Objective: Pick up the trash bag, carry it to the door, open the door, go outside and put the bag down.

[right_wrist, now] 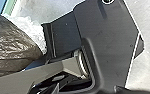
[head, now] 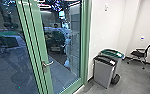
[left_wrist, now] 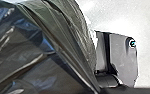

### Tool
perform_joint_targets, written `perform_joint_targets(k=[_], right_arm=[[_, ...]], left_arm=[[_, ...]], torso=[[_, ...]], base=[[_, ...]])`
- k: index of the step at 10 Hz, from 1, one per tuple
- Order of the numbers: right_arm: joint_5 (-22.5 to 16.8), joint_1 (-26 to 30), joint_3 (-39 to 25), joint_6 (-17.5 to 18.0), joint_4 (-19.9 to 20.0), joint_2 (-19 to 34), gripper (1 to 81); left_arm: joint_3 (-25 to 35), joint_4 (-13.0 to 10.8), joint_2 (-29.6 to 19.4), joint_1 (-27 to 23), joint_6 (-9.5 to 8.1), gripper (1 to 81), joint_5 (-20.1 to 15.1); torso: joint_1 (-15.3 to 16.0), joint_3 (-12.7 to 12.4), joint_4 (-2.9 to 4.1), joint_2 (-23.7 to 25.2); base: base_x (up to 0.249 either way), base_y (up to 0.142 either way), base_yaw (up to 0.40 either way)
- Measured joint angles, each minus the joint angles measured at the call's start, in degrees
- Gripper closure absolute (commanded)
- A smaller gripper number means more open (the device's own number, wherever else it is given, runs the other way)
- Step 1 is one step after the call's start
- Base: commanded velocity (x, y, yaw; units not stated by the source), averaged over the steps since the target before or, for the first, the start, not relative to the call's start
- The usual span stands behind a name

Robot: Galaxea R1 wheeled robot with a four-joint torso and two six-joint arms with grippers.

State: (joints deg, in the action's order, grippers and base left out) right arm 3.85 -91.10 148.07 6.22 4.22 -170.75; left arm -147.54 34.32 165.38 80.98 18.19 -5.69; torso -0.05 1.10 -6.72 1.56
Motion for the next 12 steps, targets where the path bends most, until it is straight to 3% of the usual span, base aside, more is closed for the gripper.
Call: perform_joint_targets(k=[12], right_arm=[[0.0,0.0,0.0,0.0,0.0,0.0,1.0]], left_arm=[[0.0,0.0,0.0,0.0,0.00,81.1,0.0]], torso=[[0.0,0.0,0.00,0.0]], base=[[0.193,0.000,0.000]])
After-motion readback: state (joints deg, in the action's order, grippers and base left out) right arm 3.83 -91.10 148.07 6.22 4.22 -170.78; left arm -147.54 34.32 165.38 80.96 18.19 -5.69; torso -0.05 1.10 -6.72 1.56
